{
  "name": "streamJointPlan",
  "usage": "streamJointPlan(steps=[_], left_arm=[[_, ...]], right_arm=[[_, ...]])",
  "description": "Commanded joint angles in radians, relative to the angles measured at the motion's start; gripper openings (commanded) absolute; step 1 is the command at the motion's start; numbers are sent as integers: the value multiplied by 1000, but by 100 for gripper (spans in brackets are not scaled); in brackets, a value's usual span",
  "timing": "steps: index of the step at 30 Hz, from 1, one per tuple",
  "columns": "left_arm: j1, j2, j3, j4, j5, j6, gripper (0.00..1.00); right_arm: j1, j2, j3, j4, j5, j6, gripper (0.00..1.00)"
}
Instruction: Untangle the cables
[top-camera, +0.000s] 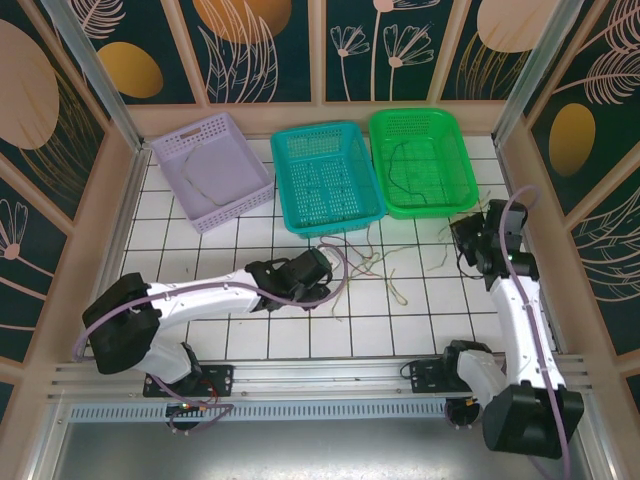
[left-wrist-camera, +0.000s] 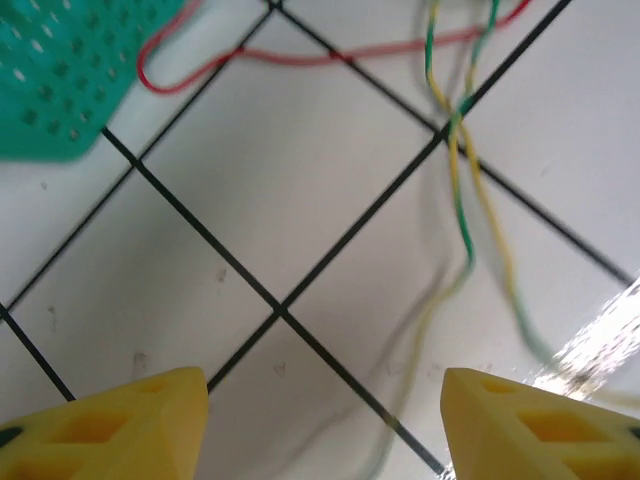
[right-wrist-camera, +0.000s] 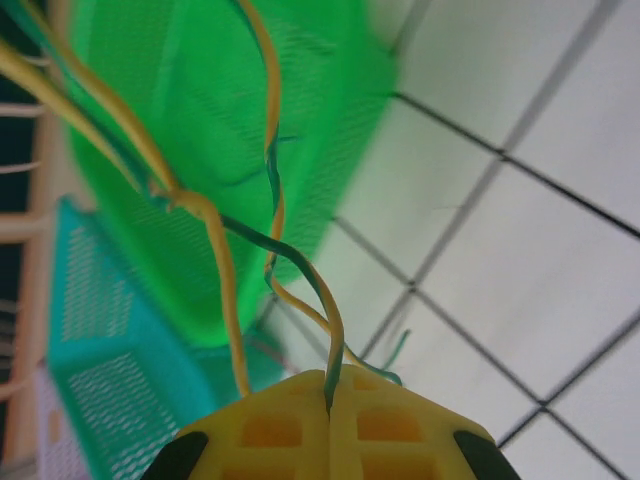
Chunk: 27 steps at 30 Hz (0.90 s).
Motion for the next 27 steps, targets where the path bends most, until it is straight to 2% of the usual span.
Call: streamJointPlan(steps=[1, 5, 8, 11, 15, 19, 21, 25, 27], left_arm=[[-1, -46, 64, -15, -32, -102, 67], [10, -51, 188, -48, -88, -205, 74], [69, -53, 298, -72, -47, -283, 73], [165, -67, 370, -30, 124, -360, 68], [241, -75, 426, 55, 313, -389, 66], [278, -44, 506, 85, 412, -401, 62], [279, -35, 535, 88, 438, -386, 59], [280, -29, 539, 73, 447, -396, 49], [280, -33, 522, 75, 444, -412, 48]], right_arm=[[38, -36, 10, 157, -146, -67, 0], [83, -71, -22, 315, -303, -132, 0], [127, -82, -27, 434, -433, -210, 0], [180, -37, 6, 449, -542, -299, 0], [255, 55, 73, 425, -633, -368, 0], [338, 137, 137, 367, -640, -429, 0], [378, 174, 178, 306, -586, -462, 0], [412, 190, 185, 343, -569, -442, 0], [422, 196, 185, 358, -569, -430, 0]])
